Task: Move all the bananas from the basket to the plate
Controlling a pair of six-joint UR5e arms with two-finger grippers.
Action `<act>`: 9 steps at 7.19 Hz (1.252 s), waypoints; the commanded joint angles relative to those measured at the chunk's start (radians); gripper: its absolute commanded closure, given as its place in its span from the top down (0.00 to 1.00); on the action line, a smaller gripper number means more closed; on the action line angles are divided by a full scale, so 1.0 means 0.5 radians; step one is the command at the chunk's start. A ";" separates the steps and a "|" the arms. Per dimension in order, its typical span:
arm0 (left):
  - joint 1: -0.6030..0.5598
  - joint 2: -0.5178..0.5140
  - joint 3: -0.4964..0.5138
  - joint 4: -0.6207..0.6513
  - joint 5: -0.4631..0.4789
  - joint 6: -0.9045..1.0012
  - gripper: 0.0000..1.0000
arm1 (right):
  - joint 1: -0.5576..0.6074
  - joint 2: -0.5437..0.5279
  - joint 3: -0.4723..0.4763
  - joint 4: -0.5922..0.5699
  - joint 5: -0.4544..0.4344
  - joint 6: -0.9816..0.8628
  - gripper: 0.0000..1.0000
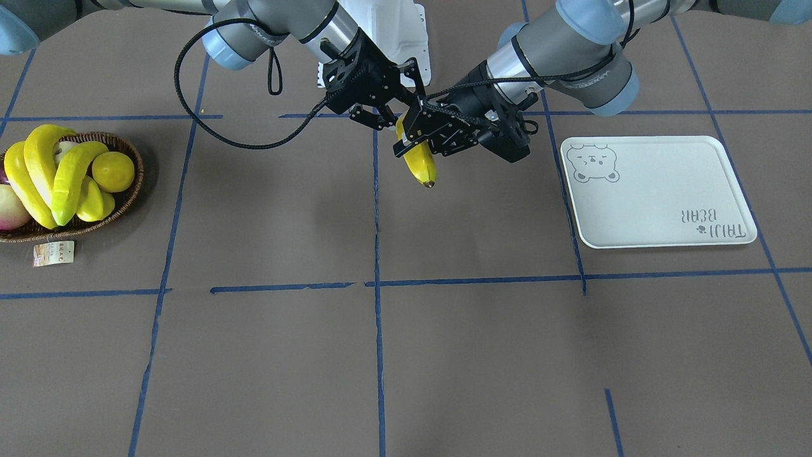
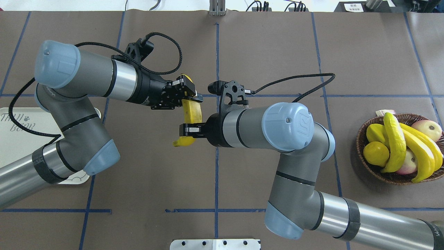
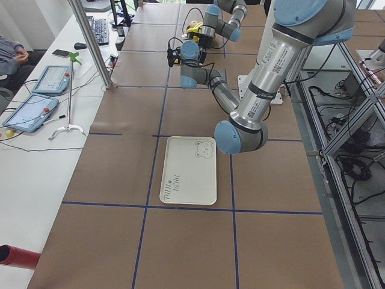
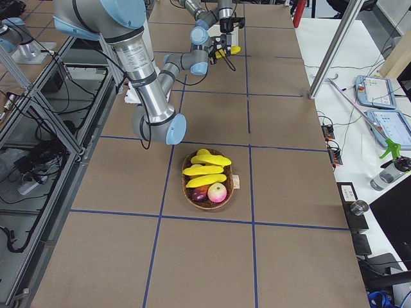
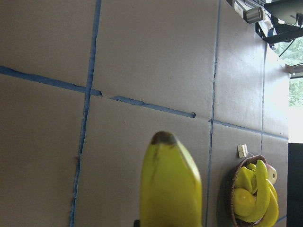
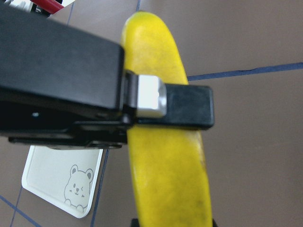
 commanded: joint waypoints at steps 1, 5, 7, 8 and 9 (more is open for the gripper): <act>0.002 0.009 0.008 0.003 -0.002 -0.048 0.00 | 0.000 -0.002 0.010 0.001 0.003 0.054 0.99; -0.056 0.143 0.029 0.031 0.013 -0.045 0.00 | 0.058 -0.124 0.123 -0.039 0.149 0.060 0.99; -0.227 0.315 0.014 0.192 0.001 -0.024 0.00 | 0.168 -0.333 0.411 -0.361 0.318 0.045 0.99; -0.316 0.368 -0.016 0.363 0.004 -0.011 0.00 | 0.187 -0.331 0.509 -0.695 0.322 0.045 0.99; -0.387 0.441 -0.044 0.429 -0.002 -0.008 0.00 | 0.224 -0.334 0.638 -1.108 0.319 0.030 0.99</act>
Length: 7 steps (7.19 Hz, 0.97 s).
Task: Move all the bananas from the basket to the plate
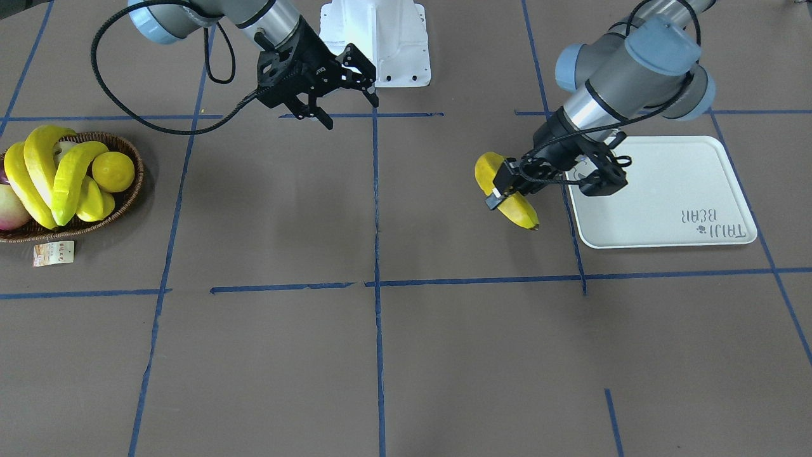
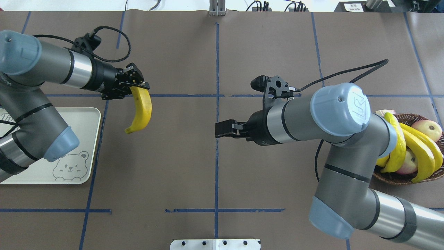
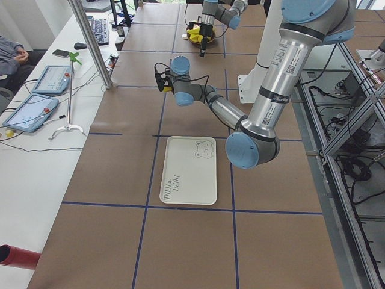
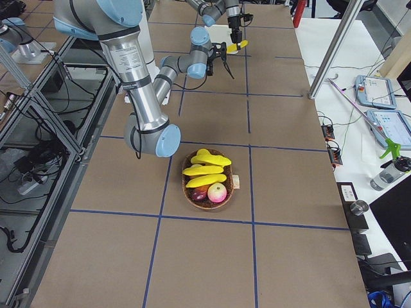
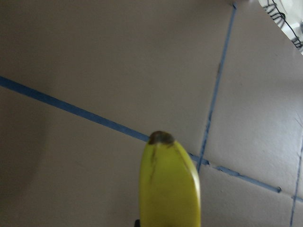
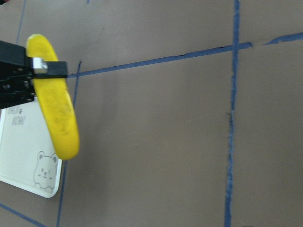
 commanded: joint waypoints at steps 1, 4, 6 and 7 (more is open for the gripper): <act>-0.131 0.221 -0.037 0.131 -0.007 0.011 0.00 | 0.079 -0.013 0.250 -0.746 0.024 -0.074 0.99; -0.324 0.690 -0.034 0.208 -0.172 0.515 0.00 | 0.235 -0.012 0.285 -1.279 0.042 -0.588 0.99; -0.413 0.869 0.012 0.208 -0.179 0.840 0.00 | 0.404 -0.184 0.291 -1.277 0.183 -0.841 0.99; -0.416 0.921 0.063 0.199 -0.173 0.988 0.00 | 0.547 -0.254 0.297 -1.280 0.277 -1.093 0.99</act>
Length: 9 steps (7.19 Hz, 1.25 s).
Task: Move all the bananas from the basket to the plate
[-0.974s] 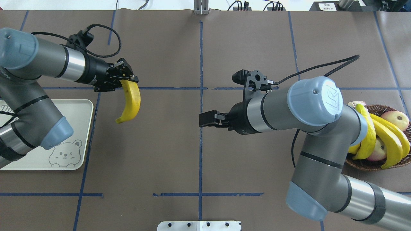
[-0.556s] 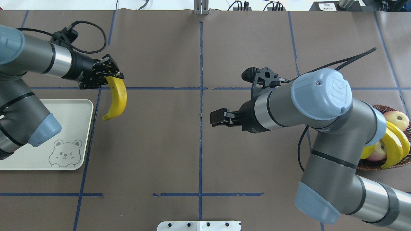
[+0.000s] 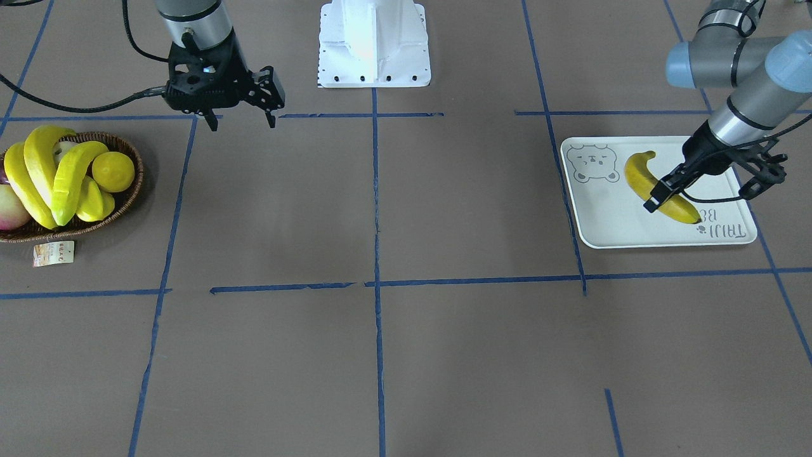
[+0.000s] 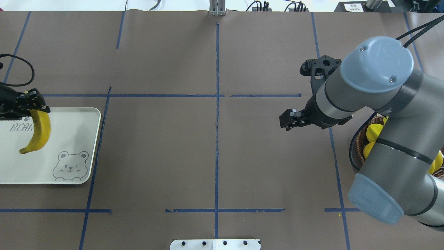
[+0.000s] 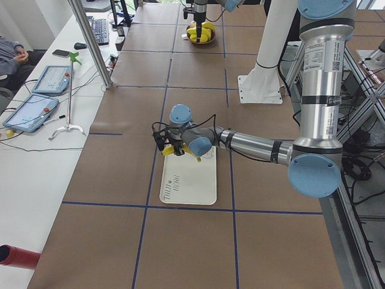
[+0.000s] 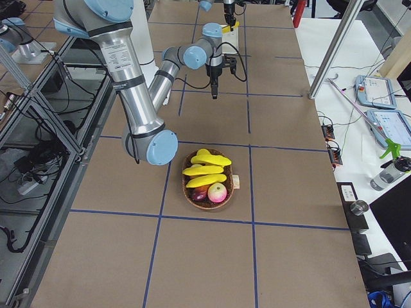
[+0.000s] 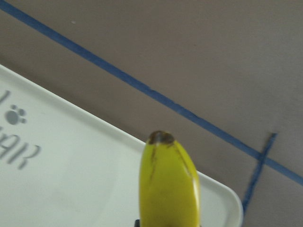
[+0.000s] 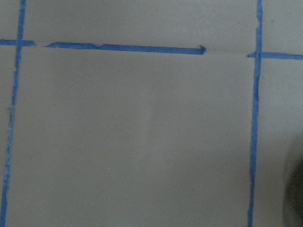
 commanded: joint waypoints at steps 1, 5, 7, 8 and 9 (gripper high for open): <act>-0.072 0.105 0.098 -0.015 -0.005 0.272 0.00 | 0.266 -0.207 0.006 -0.006 0.202 -0.471 0.99; -0.177 0.078 0.420 -0.103 0.010 0.476 0.03 | 0.411 -0.386 0.037 0.016 0.267 -0.813 0.99; -0.171 0.066 0.533 -0.217 0.007 0.433 0.15 | 0.411 -0.392 0.061 0.016 0.264 -0.810 0.99; -0.168 0.038 0.543 -0.221 0.007 0.384 0.49 | 0.411 -0.392 0.062 0.016 0.264 -0.807 0.99; -0.168 0.038 0.543 -0.224 0.004 0.405 0.82 | 0.408 -0.392 0.055 0.016 0.264 -0.807 0.99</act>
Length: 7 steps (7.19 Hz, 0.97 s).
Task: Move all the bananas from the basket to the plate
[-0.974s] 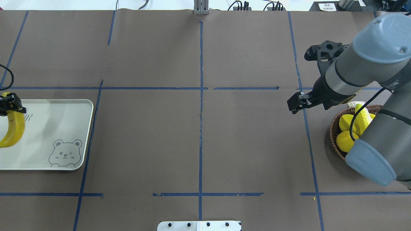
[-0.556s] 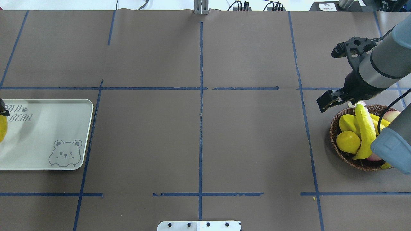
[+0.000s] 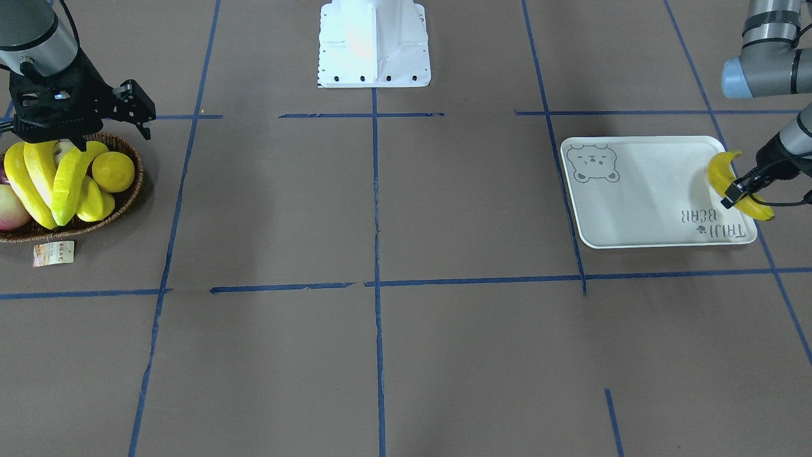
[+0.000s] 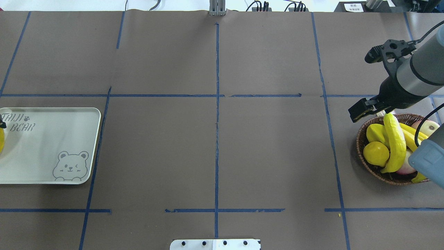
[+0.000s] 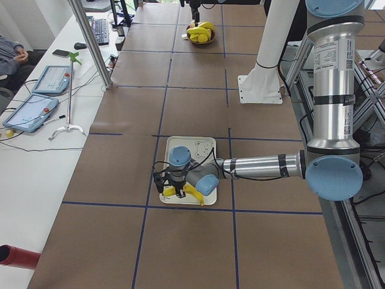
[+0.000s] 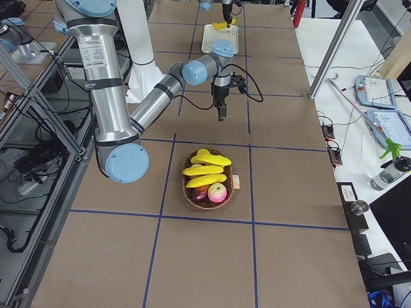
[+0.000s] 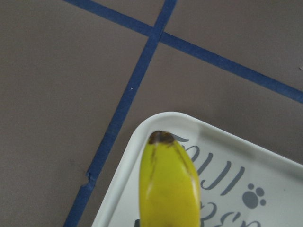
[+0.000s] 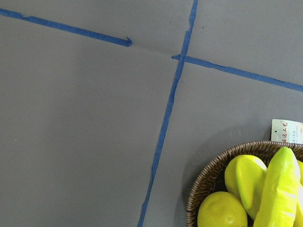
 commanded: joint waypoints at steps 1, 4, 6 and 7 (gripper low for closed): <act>0.002 -0.017 0.005 -0.063 -0.012 0.006 1.00 | -0.002 -0.019 -0.002 0.000 0.000 -0.002 0.99; -0.182 -0.032 -0.083 -0.048 -0.448 0.183 1.00 | 0.056 -0.120 0.001 0.003 0.000 -0.160 0.99; -0.213 -0.136 -0.230 -0.045 -0.552 0.175 1.00 | 0.117 -0.365 0.099 0.030 -0.012 -0.360 0.99; -0.213 -0.176 -0.234 -0.045 -0.552 0.172 1.00 | 0.117 -0.500 0.142 0.137 -0.012 -0.309 0.99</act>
